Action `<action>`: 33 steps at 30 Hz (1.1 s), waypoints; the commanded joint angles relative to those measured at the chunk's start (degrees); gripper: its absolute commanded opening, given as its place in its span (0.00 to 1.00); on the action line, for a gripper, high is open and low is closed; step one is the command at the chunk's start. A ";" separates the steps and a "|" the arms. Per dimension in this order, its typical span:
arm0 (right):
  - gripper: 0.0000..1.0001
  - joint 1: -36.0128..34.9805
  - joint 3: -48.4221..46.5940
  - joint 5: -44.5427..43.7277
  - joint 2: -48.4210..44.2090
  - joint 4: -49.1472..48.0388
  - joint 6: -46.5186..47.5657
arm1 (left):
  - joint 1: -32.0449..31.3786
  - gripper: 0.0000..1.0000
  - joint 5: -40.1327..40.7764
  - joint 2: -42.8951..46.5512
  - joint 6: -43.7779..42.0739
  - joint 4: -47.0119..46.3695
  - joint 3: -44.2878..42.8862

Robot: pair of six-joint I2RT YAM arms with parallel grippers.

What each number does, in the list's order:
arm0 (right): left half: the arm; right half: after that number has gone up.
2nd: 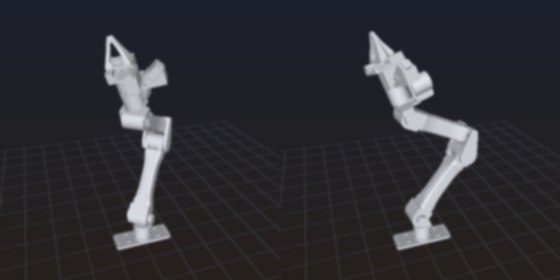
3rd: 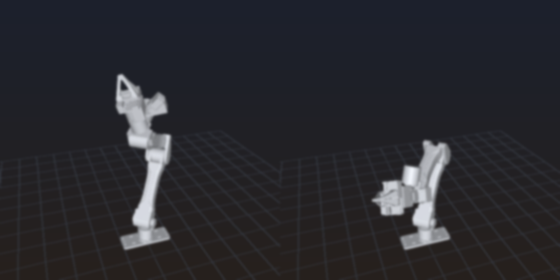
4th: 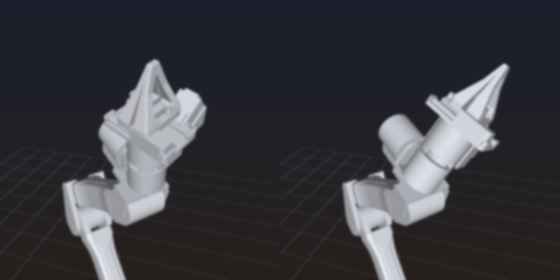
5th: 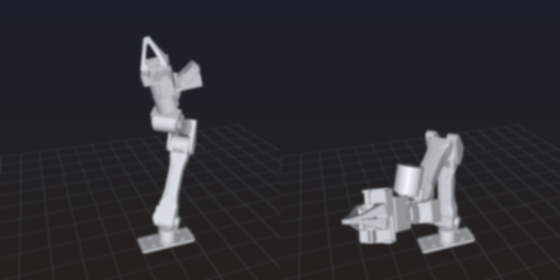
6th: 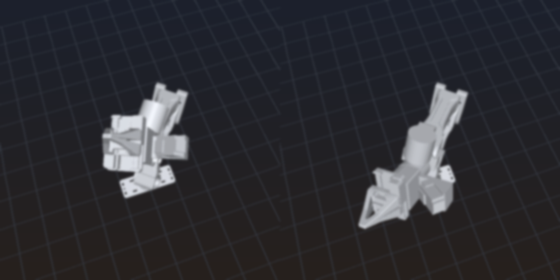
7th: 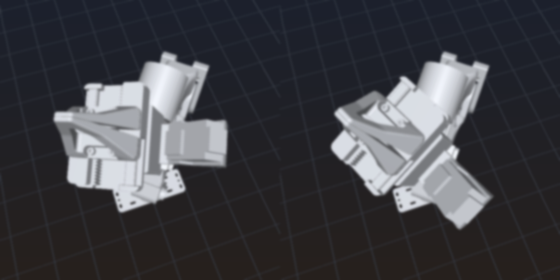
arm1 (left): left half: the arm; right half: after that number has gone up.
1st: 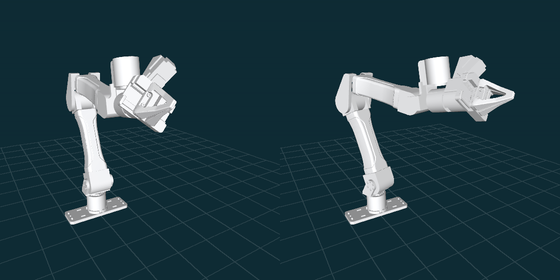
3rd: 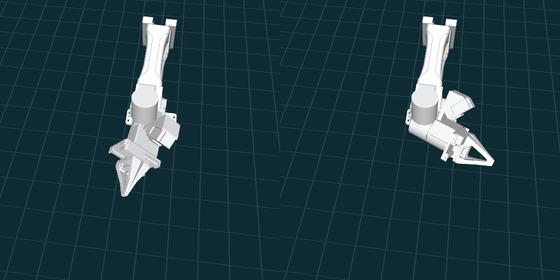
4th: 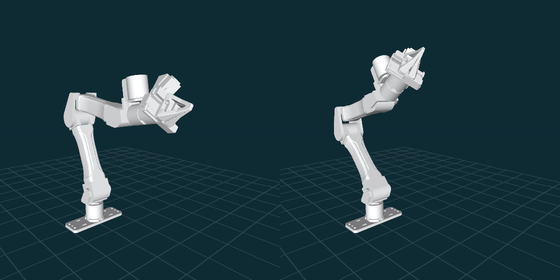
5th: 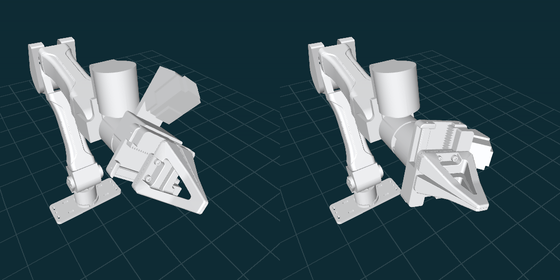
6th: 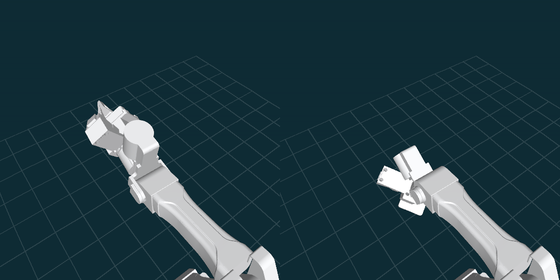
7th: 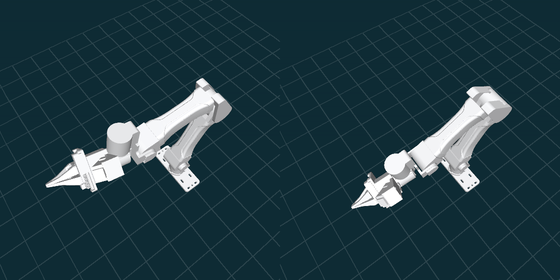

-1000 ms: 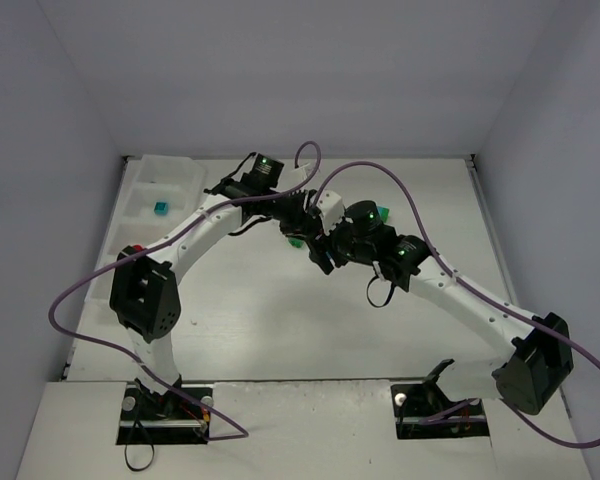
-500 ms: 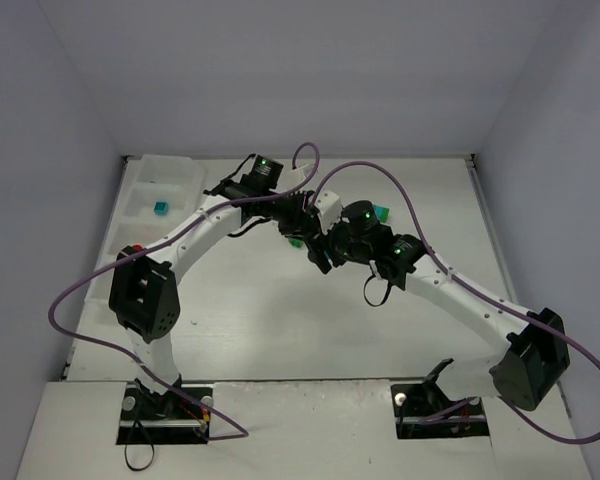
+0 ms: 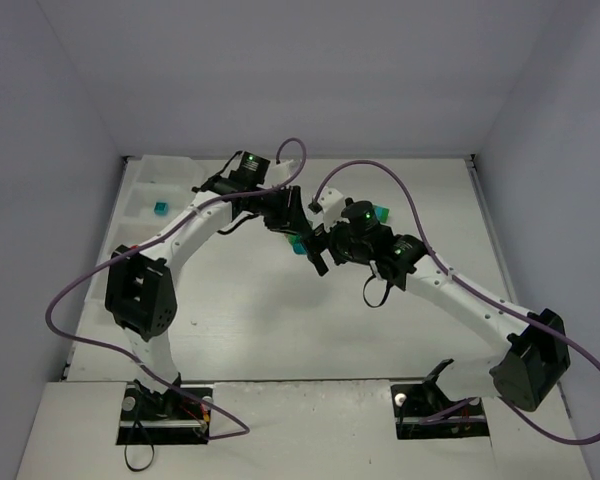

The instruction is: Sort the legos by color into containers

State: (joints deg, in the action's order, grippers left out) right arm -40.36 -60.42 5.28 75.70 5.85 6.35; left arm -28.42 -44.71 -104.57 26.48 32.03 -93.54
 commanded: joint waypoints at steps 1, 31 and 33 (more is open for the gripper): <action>1.00 0.72 -2.68 -3.25 -2.31 -1.45 -0.02 | 2.84 0.02 2.78 2.79 -2.49 -0.13 -2.79; 0.87 2.48 -0.84 -0.71 -1.79 0.39 -5.03 | 36.86 0.10 48.31 2.63 -8.11 -13.83 0.11; 0.86 2.48 -0.84 -0.36 -1.61 0.48 -5.29 | 37.21 0.13 48.84 0.18 -8.72 -15.67 -0.68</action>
State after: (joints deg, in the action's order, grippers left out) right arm -38.22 -60.45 3.49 73.82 8.05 2.17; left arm 8.38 1.32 -102.59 20.10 22.81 -90.45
